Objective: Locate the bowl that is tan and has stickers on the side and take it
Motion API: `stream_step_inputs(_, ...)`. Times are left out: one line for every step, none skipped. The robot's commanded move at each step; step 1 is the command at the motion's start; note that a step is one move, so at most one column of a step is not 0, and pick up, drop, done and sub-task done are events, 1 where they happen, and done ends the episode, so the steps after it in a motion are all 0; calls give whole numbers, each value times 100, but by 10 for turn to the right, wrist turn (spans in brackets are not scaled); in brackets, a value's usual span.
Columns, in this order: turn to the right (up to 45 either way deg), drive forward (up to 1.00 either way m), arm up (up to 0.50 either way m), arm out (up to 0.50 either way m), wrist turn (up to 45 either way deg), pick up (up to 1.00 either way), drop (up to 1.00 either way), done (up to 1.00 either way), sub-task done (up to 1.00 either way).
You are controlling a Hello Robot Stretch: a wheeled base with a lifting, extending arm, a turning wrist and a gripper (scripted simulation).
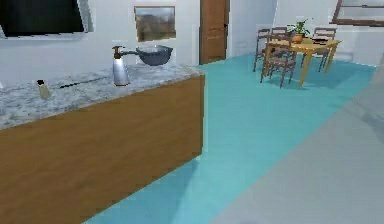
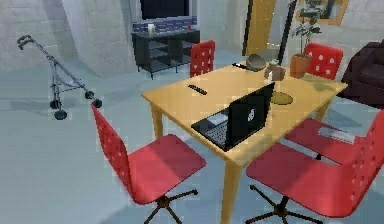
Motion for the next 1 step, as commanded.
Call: stream_step_inputs(0,60,0,0,0,0,0,0,0)
